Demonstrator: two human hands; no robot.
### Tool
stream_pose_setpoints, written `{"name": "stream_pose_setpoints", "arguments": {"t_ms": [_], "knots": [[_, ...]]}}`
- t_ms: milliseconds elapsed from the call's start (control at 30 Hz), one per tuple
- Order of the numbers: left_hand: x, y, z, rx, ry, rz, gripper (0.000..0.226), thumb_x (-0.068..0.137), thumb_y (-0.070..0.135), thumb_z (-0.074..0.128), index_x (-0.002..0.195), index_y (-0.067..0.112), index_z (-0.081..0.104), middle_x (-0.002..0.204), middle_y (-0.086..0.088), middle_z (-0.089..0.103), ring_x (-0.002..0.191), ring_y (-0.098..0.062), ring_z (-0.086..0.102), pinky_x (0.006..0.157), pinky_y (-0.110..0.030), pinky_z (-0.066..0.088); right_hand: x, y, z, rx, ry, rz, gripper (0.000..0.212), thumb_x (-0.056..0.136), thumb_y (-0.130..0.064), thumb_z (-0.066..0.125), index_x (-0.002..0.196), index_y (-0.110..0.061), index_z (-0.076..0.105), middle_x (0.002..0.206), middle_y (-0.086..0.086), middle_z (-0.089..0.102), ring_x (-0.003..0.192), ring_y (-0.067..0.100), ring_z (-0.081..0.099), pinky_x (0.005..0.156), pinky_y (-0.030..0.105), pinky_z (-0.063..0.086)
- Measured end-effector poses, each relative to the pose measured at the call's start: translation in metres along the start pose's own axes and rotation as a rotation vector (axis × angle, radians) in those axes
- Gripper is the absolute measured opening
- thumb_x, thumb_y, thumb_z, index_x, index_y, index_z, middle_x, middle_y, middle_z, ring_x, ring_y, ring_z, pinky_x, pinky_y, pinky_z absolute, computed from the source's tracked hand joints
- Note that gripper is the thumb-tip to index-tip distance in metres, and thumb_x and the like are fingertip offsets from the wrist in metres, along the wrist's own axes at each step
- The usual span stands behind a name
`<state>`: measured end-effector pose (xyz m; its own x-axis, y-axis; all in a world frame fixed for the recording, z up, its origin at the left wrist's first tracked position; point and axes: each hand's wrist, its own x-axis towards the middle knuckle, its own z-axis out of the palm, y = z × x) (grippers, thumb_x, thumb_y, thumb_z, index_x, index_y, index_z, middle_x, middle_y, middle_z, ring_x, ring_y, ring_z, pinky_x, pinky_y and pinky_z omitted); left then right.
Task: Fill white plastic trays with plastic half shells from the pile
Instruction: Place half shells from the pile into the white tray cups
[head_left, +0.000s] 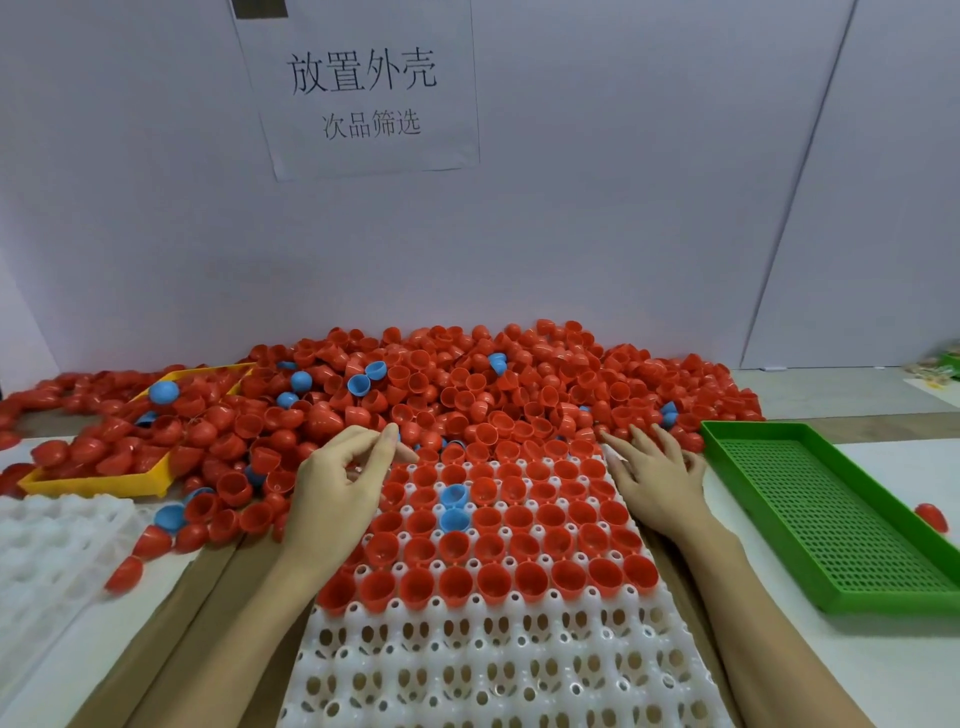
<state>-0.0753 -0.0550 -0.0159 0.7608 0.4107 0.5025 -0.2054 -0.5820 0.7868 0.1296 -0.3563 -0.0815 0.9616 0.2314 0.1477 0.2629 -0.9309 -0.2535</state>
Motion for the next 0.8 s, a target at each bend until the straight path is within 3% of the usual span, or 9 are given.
{"name": "stream_pose_setpoints", "arguments": {"t_ms": [100, 267, 400, 500, 600, 667, 800], "knots": [[-0.001, 0.002, 0.001, -0.020, -0.028, -0.032, 0.035, 0.103, 0.036, 0.054, 0.079, 0.027, 0.078, 0.093, 0.010, 0.073, 0.074, -0.018, 0.068, 0.073, -0.032, 0.054, 0.000, -0.002, 0.000, 0.025, 0.065, -0.023, 0.044, 0.110, -0.047, 0.033, 0.149, -0.044, 0.052, 0.162, -0.004, 0.040, 0.152, 0.017, 0.019, 0.119, 0.051, 0.013], [-0.003, 0.005, 0.002, -0.021, -0.030, -0.030, 0.035, 0.103, 0.034, 0.054, 0.078, 0.026, 0.078, 0.092, 0.008, 0.072, 0.070, -0.025, 0.067, 0.067, -0.033, 0.054, -0.005, -0.005, -0.003, 0.195, 0.222, -0.044, 0.029, 0.107, -0.028, 0.052, 0.126, -0.035, 0.072, 0.133, -0.003, 0.057, 0.131, 0.021, 0.037, 0.106, 0.045, 0.024], [-0.002, 0.006, 0.001, -0.012, -0.021, -0.016, 0.035, 0.103, 0.035, 0.054, 0.078, 0.027, 0.078, 0.093, 0.009, 0.072, 0.072, -0.026, 0.068, 0.069, -0.042, 0.053, -0.013, -0.011, -0.016, 0.371, 0.385, -0.063, 0.023, 0.099, -0.017, 0.068, 0.117, -0.030, 0.074, 0.118, 0.000, 0.065, 0.118, 0.028, 0.050, 0.097, 0.044, 0.035], [-0.003, 0.007, 0.001, -0.003, -0.023, -0.002, 0.035, 0.102, 0.037, 0.053, 0.079, 0.028, 0.078, 0.093, 0.010, 0.072, 0.077, -0.022, 0.069, 0.070, -0.038, 0.055, -0.018, -0.019, -0.026, 0.487, 0.438, -0.092, 0.023, 0.096, -0.014, 0.073, 0.114, -0.027, 0.069, 0.108, 0.002, 0.067, 0.108, 0.026, 0.061, 0.094, 0.046, 0.052], [-0.005, 0.010, 0.002, 0.000, -0.044, 0.037, 0.034, 0.100, 0.041, 0.053, 0.078, 0.031, 0.077, 0.092, 0.012, 0.071, 0.087, -0.011, 0.069, 0.071, -0.022, 0.054, -0.025, -0.031, -0.035, 0.688, 0.429, -0.068, 0.024, 0.096, -0.016, 0.075, 0.111, -0.032, 0.066, 0.099, -0.006, 0.068, 0.093, 0.012, 0.066, 0.083, 0.035, 0.060], [-0.007, 0.013, 0.004, -0.004, -0.080, 0.068, 0.029, 0.099, 0.038, 0.056, 0.081, 0.031, 0.077, 0.092, 0.011, 0.070, 0.088, -0.012, 0.068, 0.070, -0.019, 0.053, -0.030, -0.037, -0.042, 0.824, 0.407, -0.082, 0.022, 0.095, -0.024, 0.077, 0.109, -0.036, 0.065, 0.090, -0.009, 0.072, 0.087, 0.005, 0.070, 0.080, 0.028, 0.059], [-0.014, 0.020, 0.010, 0.008, -0.198, 0.142, 0.012, 0.097, 0.027, 0.067, 0.103, 0.033, 0.075, 0.098, 0.014, 0.072, 0.095, -0.013, 0.070, 0.075, -0.017, 0.054, -0.044, -0.056, -0.055, 1.163, 0.197, -0.145, 0.016, 0.095, -0.035, 0.074, 0.111, -0.034, 0.071, 0.086, 0.002, 0.078, 0.082, 0.015, 0.076, 0.079, 0.033, 0.061]]}}
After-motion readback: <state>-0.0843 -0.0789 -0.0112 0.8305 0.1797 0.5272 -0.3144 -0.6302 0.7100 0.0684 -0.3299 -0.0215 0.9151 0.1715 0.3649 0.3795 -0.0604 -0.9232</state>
